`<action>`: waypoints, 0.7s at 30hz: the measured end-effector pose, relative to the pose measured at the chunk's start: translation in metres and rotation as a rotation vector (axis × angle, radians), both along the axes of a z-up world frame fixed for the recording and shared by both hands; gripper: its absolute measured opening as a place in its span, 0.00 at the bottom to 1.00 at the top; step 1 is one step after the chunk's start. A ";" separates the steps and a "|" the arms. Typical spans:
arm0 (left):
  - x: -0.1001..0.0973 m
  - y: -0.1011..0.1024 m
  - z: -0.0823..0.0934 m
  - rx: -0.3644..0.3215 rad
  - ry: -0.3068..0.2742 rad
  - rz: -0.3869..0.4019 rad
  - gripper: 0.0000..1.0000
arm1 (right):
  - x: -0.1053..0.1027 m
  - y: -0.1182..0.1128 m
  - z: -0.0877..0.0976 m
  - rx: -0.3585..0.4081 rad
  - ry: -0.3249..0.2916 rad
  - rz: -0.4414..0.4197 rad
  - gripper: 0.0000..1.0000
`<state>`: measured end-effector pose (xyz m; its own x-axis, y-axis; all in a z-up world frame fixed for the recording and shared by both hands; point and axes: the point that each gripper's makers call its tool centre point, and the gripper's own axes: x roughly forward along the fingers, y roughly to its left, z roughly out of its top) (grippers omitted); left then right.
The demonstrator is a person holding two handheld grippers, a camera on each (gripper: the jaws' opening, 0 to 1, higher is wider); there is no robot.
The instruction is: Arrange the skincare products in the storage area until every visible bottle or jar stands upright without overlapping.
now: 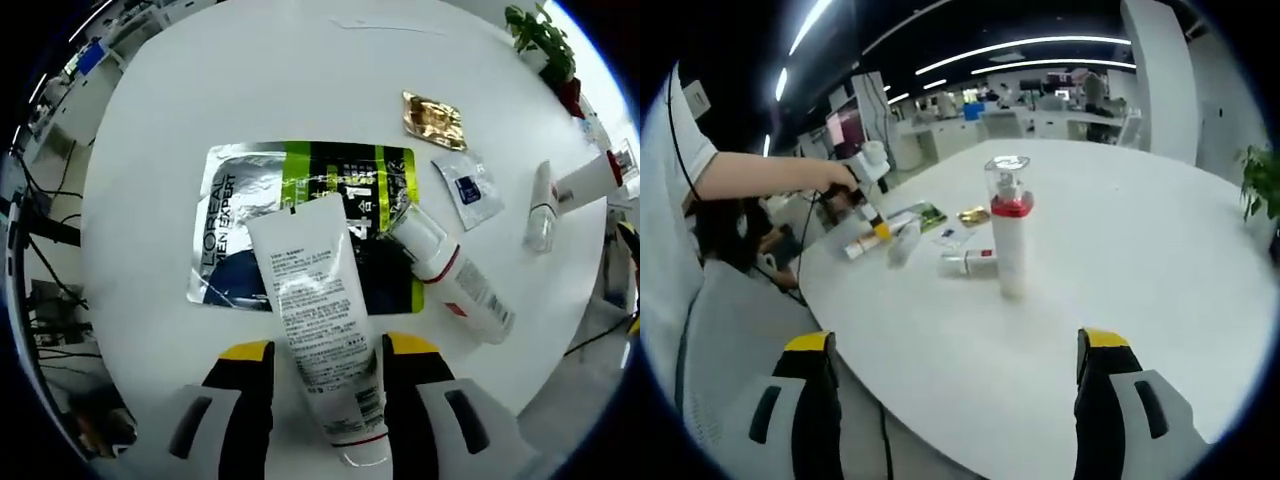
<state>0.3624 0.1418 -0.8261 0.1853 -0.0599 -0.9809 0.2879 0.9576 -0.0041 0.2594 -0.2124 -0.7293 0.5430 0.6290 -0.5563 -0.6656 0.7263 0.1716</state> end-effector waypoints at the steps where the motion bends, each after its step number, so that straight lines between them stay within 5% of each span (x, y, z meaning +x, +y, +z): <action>1: 0.000 0.000 0.000 0.007 0.001 -0.007 0.37 | 0.000 0.000 0.000 0.000 0.000 -0.001 0.98; 11: 0.000 0.000 -0.001 0.022 0.028 -0.024 0.33 | 0.001 -0.002 -0.001 -0.005 0.004 -0.007 0.97; 21: 0.003 0.000 0.002 0.005 -0.009 -0.034 0.30 | 0.001 -0.002 0.000 -0.007 -0.001 -0.008 0.97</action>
<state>0.3655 0.1417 -0.8244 0.1919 -0.0614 -0.9795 0.3207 0.9472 0.0035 0.2604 -0.2141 -0.7295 0.5484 0.6207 -0.5604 -0.6597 0.7330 0.1662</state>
